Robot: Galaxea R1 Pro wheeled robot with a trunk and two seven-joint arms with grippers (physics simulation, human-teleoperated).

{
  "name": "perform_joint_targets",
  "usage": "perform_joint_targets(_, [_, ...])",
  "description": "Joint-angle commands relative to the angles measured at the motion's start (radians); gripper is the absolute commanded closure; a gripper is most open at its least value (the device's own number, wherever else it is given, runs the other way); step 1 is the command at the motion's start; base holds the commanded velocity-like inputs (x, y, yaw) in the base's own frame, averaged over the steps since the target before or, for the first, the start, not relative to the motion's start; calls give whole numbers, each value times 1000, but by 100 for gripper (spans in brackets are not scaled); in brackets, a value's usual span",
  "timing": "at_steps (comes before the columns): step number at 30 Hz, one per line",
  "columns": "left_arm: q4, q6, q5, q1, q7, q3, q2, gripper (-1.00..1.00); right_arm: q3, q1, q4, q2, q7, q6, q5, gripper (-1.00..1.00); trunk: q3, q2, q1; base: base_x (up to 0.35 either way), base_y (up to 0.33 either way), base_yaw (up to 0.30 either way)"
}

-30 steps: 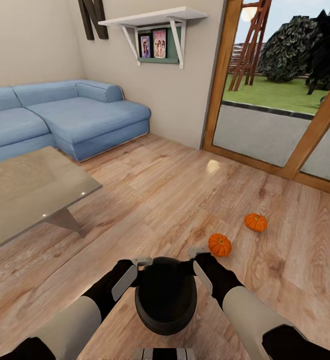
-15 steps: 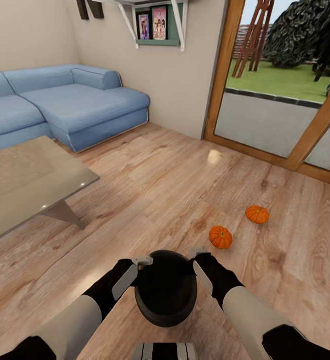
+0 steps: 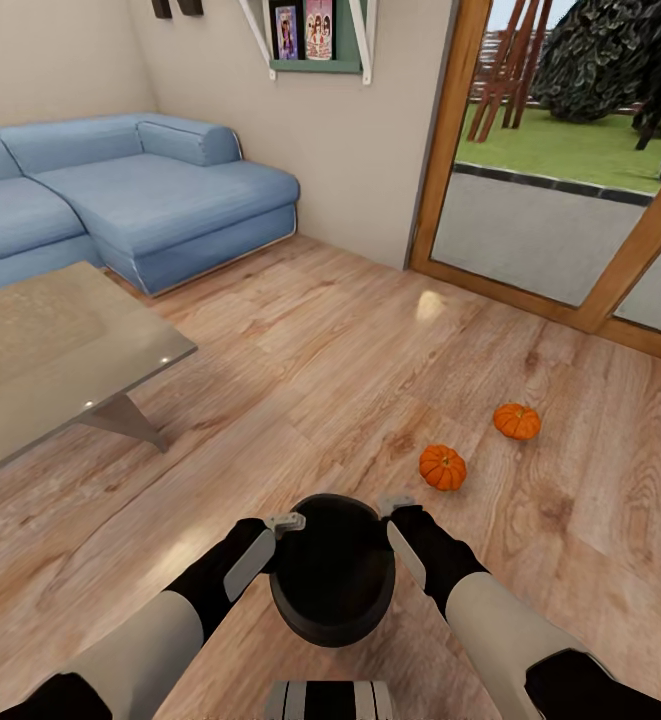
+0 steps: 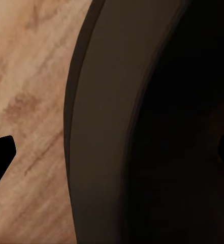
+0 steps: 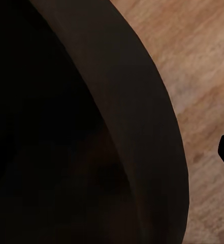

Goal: Place each of the two pumpkins and all three candles from the living room inside a cabinet in the living room (use any cabinet), then make sure every cabinet is closed, and position the cauldron so it is next to a table in the living room.

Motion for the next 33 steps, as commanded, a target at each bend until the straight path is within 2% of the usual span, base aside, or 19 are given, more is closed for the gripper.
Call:
perform_joint_targets(1, [-1,1,10,-1,10,-4,1,-100,7,0,-1,-1,-9,4,-10,-100,-1,0,0,0,0,0])
perform_joint_targets(10, [0,1,10,0,10,-4,4,-100,7,0,-1,-1,-9,5,-10,-100,-1,0,0,0,0,0])
perform_joint_targets(11, [0,0,10,0,10,-4,4,-100,7,0,-1,-1,-9,6,-10,100,-1,0,0,0,0,0])
perform_joint_targets(13, [0,0,10,0,10,-4,5,-100,7,0,-1,-1,-9,6,-10,100,-1,0,0,0,0,0])
perform_joint_targets(14, [0,0,10,0,10,-4,6,100,7,0,-1,-1,-9,6,-10,100,-1,0,0,0,0,0])
perform_joint_targets(33, [0,1,10,1,8,-3,12,100,7,3,-8,-2,-9,4,-8,100,-1,0,0,0,0,0])
